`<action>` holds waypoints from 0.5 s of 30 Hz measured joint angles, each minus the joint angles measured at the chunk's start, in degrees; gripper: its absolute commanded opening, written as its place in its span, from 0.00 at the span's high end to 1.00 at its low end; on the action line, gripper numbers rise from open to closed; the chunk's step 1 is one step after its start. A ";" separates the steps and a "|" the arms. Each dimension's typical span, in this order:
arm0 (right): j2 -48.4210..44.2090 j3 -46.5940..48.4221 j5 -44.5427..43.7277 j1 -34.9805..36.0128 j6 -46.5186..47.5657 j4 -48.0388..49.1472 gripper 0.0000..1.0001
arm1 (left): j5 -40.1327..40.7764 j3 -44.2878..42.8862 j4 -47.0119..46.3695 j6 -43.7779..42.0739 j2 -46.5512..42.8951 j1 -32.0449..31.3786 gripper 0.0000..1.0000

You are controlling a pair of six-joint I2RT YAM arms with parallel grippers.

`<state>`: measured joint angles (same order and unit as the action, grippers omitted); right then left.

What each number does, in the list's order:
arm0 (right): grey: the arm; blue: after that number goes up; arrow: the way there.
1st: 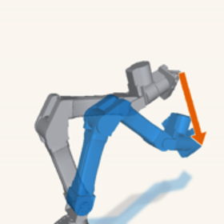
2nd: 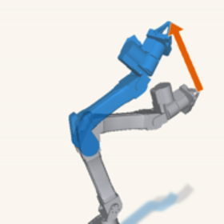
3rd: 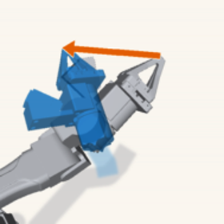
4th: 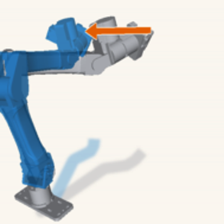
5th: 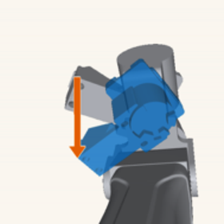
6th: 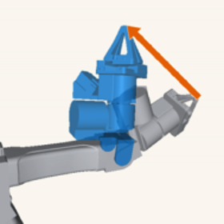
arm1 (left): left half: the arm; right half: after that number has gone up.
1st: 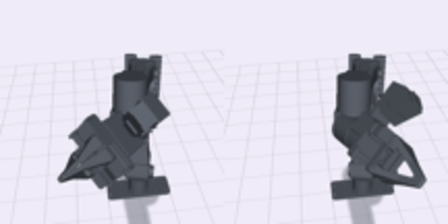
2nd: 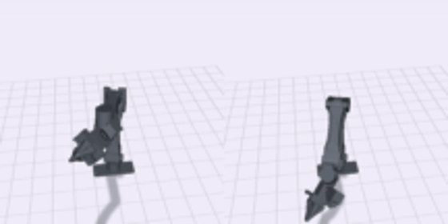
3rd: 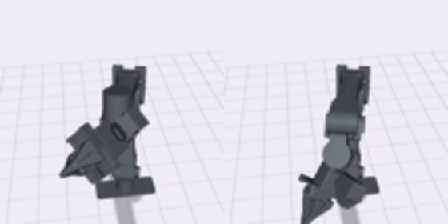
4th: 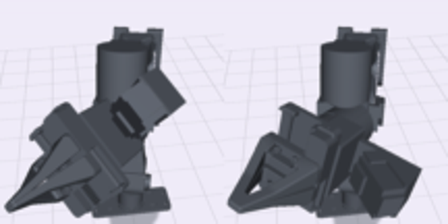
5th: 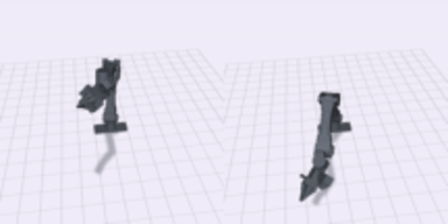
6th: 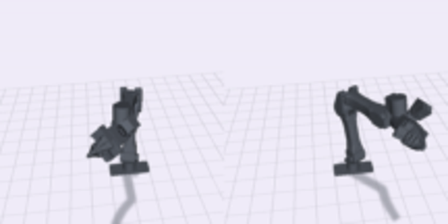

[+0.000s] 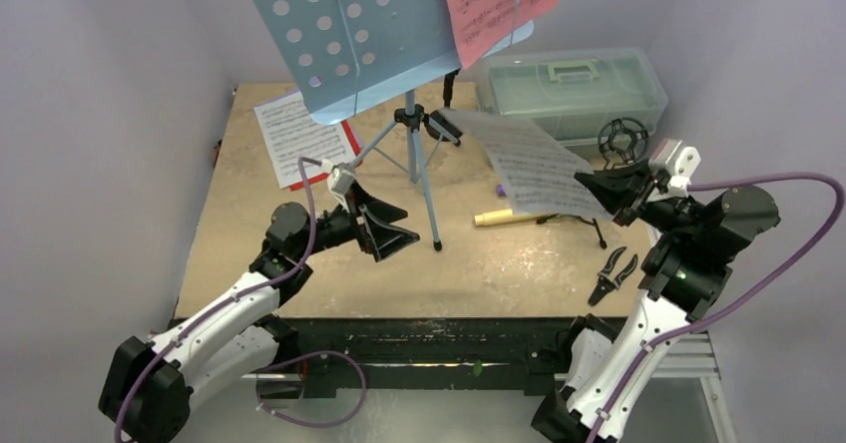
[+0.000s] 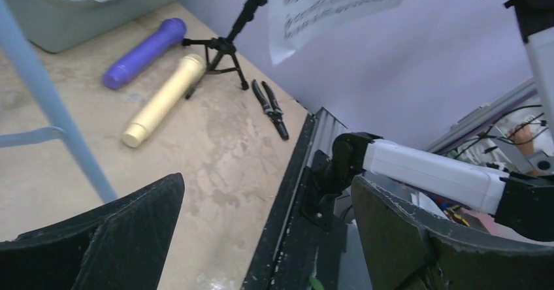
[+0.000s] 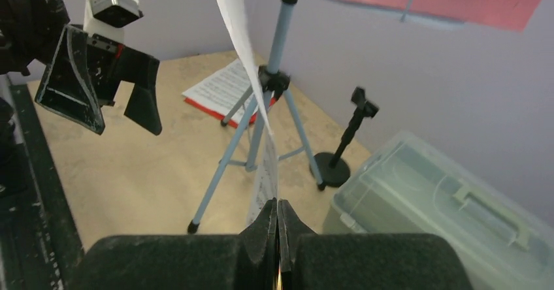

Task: Pack up the instrument practice props
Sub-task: Pick up the sheet music from the music stand.

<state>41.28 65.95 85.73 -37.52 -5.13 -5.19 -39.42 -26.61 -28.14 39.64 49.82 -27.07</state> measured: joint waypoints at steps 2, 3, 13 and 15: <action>-0.61 -1.99 1.62 0.00 7.89 -8.74 1.00 | 3.54 1.64 -4.11 2.23 0.98 -5.03 0.00; -0.59 -3.67 2.19 0.00 10.56 -11.82 1.00 | 5.27 2.29 -5.90 2.99 1.64 -7.37 0.00; 12.07 -14.29 2.40 5.51 26.97 -33.59 1.00 | 20.98 6.60 -28.11 8.57 15.28 -19.34 0.00; 14.49 -15.56 2.21 8.00 26.86 -34.07 1.00 | 24.00 6.58 -30.71 10.47 20.11 -20.70 0.00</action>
<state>55.77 50.39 87.94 -29.52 21.74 -39.27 -15.42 -20.03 -58.85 50.11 69.93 -47.77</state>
